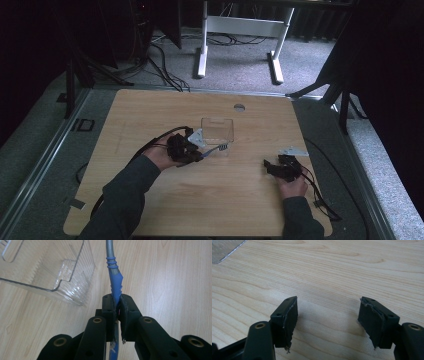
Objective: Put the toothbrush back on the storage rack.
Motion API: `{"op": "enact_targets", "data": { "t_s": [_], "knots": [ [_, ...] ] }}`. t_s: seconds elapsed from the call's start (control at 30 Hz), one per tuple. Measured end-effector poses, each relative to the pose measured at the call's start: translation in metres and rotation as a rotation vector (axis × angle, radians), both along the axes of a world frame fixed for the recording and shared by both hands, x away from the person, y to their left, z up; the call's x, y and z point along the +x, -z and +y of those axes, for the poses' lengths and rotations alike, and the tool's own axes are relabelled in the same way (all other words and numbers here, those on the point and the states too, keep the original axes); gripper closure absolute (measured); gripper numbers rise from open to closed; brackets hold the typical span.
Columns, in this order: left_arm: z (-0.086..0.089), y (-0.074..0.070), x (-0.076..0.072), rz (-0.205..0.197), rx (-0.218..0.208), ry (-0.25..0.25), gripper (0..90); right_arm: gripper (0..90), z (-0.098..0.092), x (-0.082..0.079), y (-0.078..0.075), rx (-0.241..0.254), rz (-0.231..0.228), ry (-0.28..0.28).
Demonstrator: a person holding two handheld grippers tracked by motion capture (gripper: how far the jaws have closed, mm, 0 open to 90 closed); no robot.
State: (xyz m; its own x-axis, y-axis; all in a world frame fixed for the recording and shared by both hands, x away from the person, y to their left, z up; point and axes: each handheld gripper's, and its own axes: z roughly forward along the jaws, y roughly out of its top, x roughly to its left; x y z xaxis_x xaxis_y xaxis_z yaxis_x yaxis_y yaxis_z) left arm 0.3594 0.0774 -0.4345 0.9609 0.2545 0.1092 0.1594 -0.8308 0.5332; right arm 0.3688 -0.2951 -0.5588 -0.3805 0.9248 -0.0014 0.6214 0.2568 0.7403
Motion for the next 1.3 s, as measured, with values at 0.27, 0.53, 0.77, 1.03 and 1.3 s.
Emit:
{"op": "enact_targets", "data": {
  "t_s": [0.27, 0.53, 0.77, 1.03, 1.3],
  "knots": [
    [0.003, -0.005, 0.001, -0.017, -0.033, -0.029, 83.3, 31.3, 0.000, 0.000, 0.000, -0.001, 0.000, -0.001],
    [0.006, -0.010, 0.002, -0.037, -0.070, -0.062, 83.3, 31.4, 0.000, 0.000, 0.000, 0.000, 0.001, -0.001],
    [0.009, -0.015, 0.004, -0.058, -0.101, -0.085, 83.3, 31.4, 0.000, 0.000, 0.000, -0.002, 0.000, -0.002],
    [0.012, -0.018, 0.005, -0.072, -0.137, -0.109, 83.3, 31.3, 0.000, 0.000, 0.000, -0.001, -0.001, -0.001],
    [0.014, -0.020, 0.005, -0.080, -0.159, -0.123, 83.3, 31.3, 0.000, 0.000, 0.000, -0.001, -0.001, -0.002]
  ]
}}
